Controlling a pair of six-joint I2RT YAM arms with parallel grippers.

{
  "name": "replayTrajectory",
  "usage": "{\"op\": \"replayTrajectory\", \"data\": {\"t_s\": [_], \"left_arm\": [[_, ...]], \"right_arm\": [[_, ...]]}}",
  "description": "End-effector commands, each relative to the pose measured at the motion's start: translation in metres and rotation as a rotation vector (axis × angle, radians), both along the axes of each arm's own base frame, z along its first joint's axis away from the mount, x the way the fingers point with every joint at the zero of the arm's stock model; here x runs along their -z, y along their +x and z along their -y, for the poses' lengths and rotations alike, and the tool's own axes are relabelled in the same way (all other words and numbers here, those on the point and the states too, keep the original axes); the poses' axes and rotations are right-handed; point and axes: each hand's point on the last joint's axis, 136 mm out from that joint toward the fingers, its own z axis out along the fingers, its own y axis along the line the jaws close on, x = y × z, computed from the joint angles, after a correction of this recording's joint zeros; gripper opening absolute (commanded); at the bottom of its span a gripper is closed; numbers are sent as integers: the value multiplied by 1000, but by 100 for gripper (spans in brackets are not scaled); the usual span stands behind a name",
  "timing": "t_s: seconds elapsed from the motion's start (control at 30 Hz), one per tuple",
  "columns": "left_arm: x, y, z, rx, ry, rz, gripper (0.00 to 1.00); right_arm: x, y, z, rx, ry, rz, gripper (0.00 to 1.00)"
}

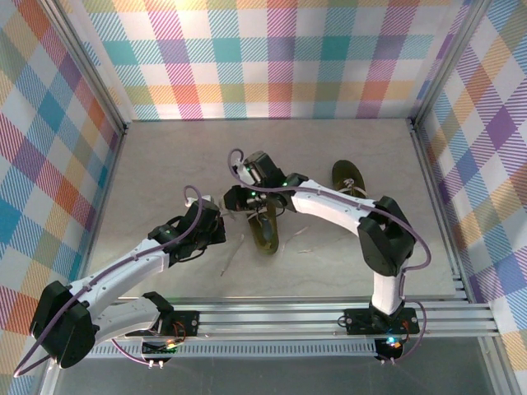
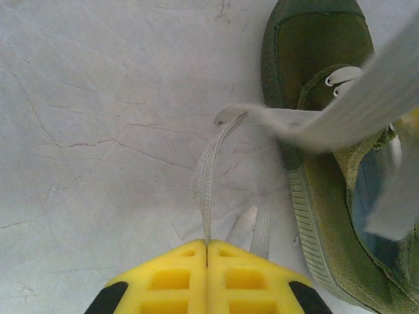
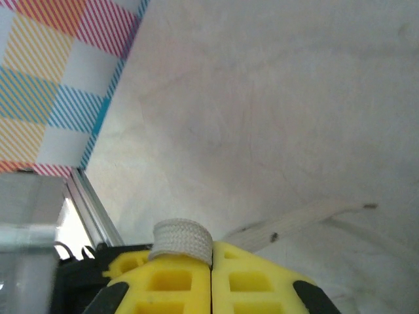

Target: Tie the shoes

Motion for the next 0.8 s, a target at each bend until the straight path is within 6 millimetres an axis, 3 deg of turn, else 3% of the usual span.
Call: {"op": "replayTrajectory", "data": {"t_s": [0.0,0.3,0.6,0.77], "left_arm": [[-7,1,-1,1,-4,33,0],[-9,-1,-3,-5,-7,41,0],[-15,-1,0,-5,-51,38,0],[-28,2,4,-14,-99,24,0]], "right_arm": [[13,-9,-1,-20,-35,-60,9],[-6,4,24,55,-67,73,37],[-19,11,62,130,-112,230,48],[-26,-16,76,33,-55,320,49]]}}
